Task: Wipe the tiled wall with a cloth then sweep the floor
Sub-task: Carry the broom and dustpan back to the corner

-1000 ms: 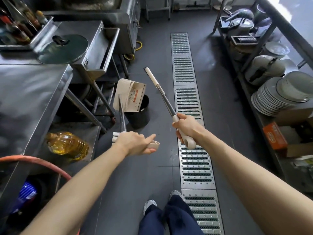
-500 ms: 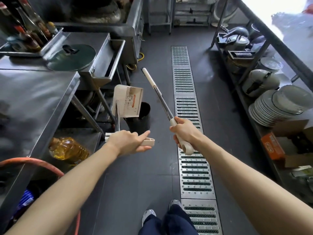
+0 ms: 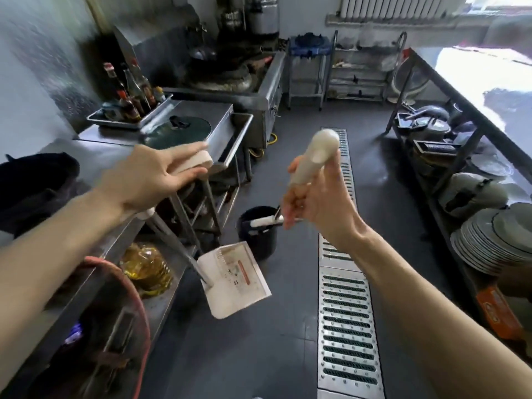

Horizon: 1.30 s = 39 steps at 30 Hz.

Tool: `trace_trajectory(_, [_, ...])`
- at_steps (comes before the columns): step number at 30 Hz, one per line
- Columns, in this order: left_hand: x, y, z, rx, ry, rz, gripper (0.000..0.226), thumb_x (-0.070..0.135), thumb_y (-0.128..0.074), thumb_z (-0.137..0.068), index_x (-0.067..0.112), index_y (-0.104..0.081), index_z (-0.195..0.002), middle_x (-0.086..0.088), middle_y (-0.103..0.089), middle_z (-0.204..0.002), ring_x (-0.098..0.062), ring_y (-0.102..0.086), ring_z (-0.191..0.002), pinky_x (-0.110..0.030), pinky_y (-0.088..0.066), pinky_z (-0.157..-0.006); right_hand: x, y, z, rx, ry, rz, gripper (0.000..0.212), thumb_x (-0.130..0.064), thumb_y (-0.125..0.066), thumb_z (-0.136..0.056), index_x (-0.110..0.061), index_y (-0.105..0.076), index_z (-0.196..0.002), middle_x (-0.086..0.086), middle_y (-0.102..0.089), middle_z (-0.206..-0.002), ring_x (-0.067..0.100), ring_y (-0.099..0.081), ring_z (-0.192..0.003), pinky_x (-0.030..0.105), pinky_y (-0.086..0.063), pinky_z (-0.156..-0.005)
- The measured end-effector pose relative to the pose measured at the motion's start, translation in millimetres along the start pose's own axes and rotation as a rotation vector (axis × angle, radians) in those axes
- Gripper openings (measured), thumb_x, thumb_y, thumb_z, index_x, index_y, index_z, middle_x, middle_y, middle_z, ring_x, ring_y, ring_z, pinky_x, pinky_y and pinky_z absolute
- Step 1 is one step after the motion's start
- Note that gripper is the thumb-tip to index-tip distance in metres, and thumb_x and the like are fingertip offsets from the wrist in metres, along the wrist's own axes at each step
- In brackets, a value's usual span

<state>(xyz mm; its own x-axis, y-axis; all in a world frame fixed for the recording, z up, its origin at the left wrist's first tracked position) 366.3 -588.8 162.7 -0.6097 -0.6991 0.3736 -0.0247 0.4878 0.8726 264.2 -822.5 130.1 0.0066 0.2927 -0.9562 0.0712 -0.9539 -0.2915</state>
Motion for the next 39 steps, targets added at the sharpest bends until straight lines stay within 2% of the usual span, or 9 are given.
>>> trace_trajectory(2, [8.5, 7.7, 26.5, -0.038, 0.063, 0.047, 0.048, 0.073, -0.049, -0.073, 0.062, -0.042, -0.120, -0.001, -0.071, -0.102, -0.004, -0.065, -0.072, -0.035, -0.053, -0.075, -2.8, -12.0, -4.5, 0.052, 0.135, 0.178, 0.050, -0.059, -0.063, -0.076, -0.018, -0.037, -0.089, 0.003, -0.055, -0.049, 0.024, -0.056, -0.042, 0.030, -0.050, -0.047])
trace_trajectory(5, [13.2, -0.5, 75.7, -0.063, 0.188, 0.066, 0.044, 0.060, -0.064, -0.074, 0.075, -0.038, -0.105, -0.002, -0.072, -0.100, -0.008, -0.066, -0.083, -0.034, -0.051, -0.084, 8.8, -21.7, -2.7, 0.079, 0.165, 0.361, 0.017, -0.019, -0.049, -0.098, -0.018, -0.037, -0.087, 0.005, -0.060, -0.046, 0.025, -0.060, -0.042, 0.026, -0.051, -0.046])
trace_trajectory(11, [31.8, -6.6, 197.0, -0.108, 0.363, -0.097, 0.041, 0.088, -0.026, -0.058, 0.089, -0.015, -0.098, 0.003, -0.071, -0.101, -0.012, -0.065, -0.087, -0.025, -0.045, -0.072, 39.9, -65.6, 38.8, -0.160, 0.035, 0.360, 0.014, -0.021, -0.047, -0.099, -0.014, -0.038, -0.090, 0.007, -0.061, -0.047, 0.024, -0.058, -0.039, 0.024, -0.049, -0.042])
trace_trajectory(19, [71.6, 31.2, 371.0, -0.016, 0.613, -0.185, 0.040, 0.097, -0.017, -0.056, 0.088, -0.023, -0.094, 0.015, -0.067, -0.113, -0.006, -0.061, -0.095, -0.015, -0.040, -0.073, 65.3, -168.5, 121.4, -0.445, 0.207, 0.901, 0.036, -0.053, -0.061, -0.082, -0.018, -0.053, -0.085, -0.002, -0.058, -0.077, 0.019, -0.056, -0.066, 0.035, -0.050, -0.063])
trace_trajectory(23, [87.5, 51.6, 460.6, 0.116, 0.789, -0.214, 0.052, 0.096, -0.022, -0.057, 0.076, -0.044, -0.099, 0.017, -0.068, -0.111, -0.008, -0.062, -0.102, -0.029, -0.048, -0.080, 87.2, -234.6, 171.4, -0.621, 0.300, 0.738, 0.029, -0.035, -0.067, -0.085, -0.028, -0.052, -0.109, -0.008, -0.053, -0.078, 0.015, -0.055, -0.072, 0.031, -0.048, -0.070])
trace_trajectory(25, [91.0, 59.5, 504.8, 0.176, 0.859, -0.273, 0.074, 0.095, -0.020, -0.059, 0.058, -0.056, -0.112, 0.012, -0.069, -0.109, -0.012, -0.064, -0.101, -0.031, -0.050, -0.078, 98.1, -267.4, 199.4, -0.743, 0.328, 0.705, 0.077, -0.029, -0.065, -0.088, -0.046, -0.016, -0.145, 0.000, -0.064, -0.081, 0.021, -0.062, -0.076, 0.033, -0.051, -0.076])
trace_trajectory(27, [92.5, 71.2, 548.4, 0.239, 0.921, -0.351, 0.080, 0.093, -0.017, -0.061, 0.051, -0.059, -0.114, 0.012, -0.070, -0.108, -0.014, -0.064, -0.101, -0.030, -0.049, -0.076, 105.3, -301.0, 230.1, -0.833, 0.437, 0.726, 0.096, -0.025, -0.061, -0.091, -0.064, 0.018, -0.127, 0.009, -0.068, -0.089, 0.026, -0.065, -0.079, 0.028, -0.047, -0.075])
trace_trajectory(30, [93.2, 96.7, 608.2, 0.352, 0.972, -0.490, 0.083, 0.091, -0.013, -0.064, 0.046, -0.063, -0.112, 0.007, -0.072, -0.103, -0.020, -0.067, -0.096, -0.031, -0.049, -0.072, 113.4, -356.7, 270.5, -0.913, 0.560, 0.708, 0.096, -0.022, -0.059, -0.093, -0.069, 0.020, -0.121, 0.013, -0.068, -0.104, 0.030, -0.065, -0.084, 0.025, -0.041, -0.071])
trace_trajectory(39, [40.8, 162.2, 761.6, 0.142, 1.010, -0.435, 0.093, 0.092, 0.003, -0.056, 0.054, -0.045, -0.127, 0.012, -0.065, -0.118, -0.014, -0.057, -0.109, -0.029, -0.042, -0.077, 145.2, -534.2, 323.1, -0.966, 0.602, 0.703, 0.093, -0.021, -0.060, -0.091, -0.056, 0.020, -0.124, 0.001, -0.055, -0.063, 0.027, -0.058, -0.062, 0.023, -0.041, -0.062])
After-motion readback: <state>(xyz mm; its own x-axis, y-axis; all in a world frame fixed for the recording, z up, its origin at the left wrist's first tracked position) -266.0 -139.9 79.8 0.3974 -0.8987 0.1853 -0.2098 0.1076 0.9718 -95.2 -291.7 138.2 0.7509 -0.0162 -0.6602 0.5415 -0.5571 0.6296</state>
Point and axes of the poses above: each hand's wrist, its own z-axis away from the middle knuckle, its own y-axis out of the back of the hand, x = y × z, the point moved 2 cm from there along -z, towards the middle knuckle
